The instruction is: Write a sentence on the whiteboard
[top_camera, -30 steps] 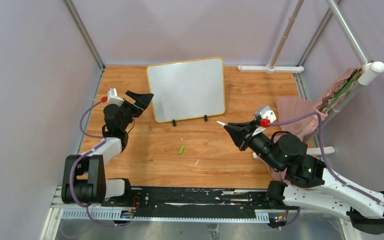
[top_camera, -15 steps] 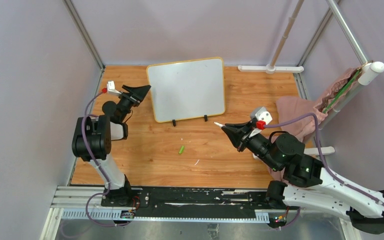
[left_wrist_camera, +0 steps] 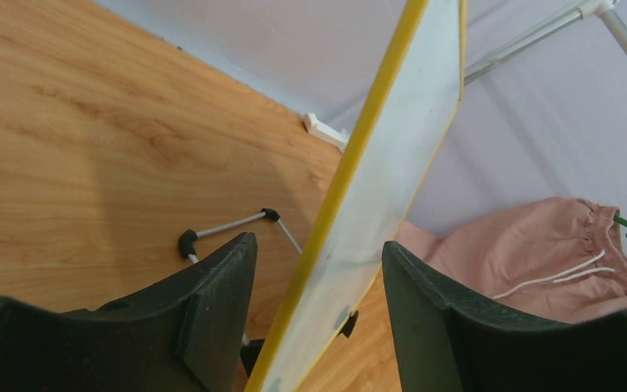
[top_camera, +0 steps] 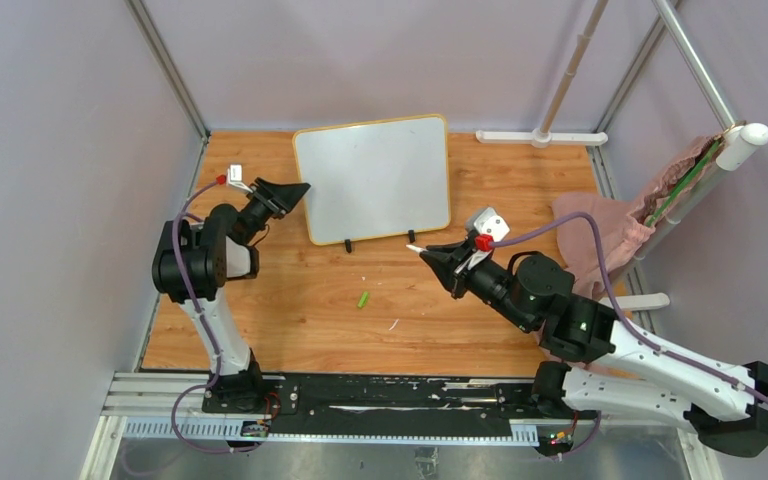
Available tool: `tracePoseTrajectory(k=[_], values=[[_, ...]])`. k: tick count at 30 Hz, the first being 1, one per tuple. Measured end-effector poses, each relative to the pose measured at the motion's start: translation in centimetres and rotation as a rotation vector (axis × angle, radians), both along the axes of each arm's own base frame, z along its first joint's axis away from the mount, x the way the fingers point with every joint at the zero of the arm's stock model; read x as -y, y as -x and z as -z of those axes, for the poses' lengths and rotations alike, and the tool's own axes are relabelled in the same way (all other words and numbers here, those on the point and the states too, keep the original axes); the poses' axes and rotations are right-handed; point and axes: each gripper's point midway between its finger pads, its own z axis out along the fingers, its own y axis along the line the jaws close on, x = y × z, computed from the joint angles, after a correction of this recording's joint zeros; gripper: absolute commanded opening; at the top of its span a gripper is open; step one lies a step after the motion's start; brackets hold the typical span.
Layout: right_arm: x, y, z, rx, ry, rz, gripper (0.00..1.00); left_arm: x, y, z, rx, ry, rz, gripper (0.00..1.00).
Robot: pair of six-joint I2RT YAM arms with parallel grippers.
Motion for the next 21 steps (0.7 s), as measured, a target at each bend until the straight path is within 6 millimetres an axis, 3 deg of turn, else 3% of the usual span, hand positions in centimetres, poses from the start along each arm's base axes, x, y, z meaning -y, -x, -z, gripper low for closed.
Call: tracePoseTrajectory(k=[4, 13, 21], values=[[-0.6, -0.2, -0.4, 0.003, -0.003, -0.005, 0.0, 0.2, -0.2, 1.1, -0.024, -0.001, 0.018, 0.48], [-1.4, -0.3, -0.5, 0.006, -0.009, -0.018, 0.0, 1.0, 0.1, 1.2, -0.022, -0.006, 0.048, 0.33], [-1.3, -0.2, -0.9, 0.012, -0.023, -0.022, 0.0, 3.1, 1.2, 1.7, -0.036, -0.01, 0.094, 0.28]])
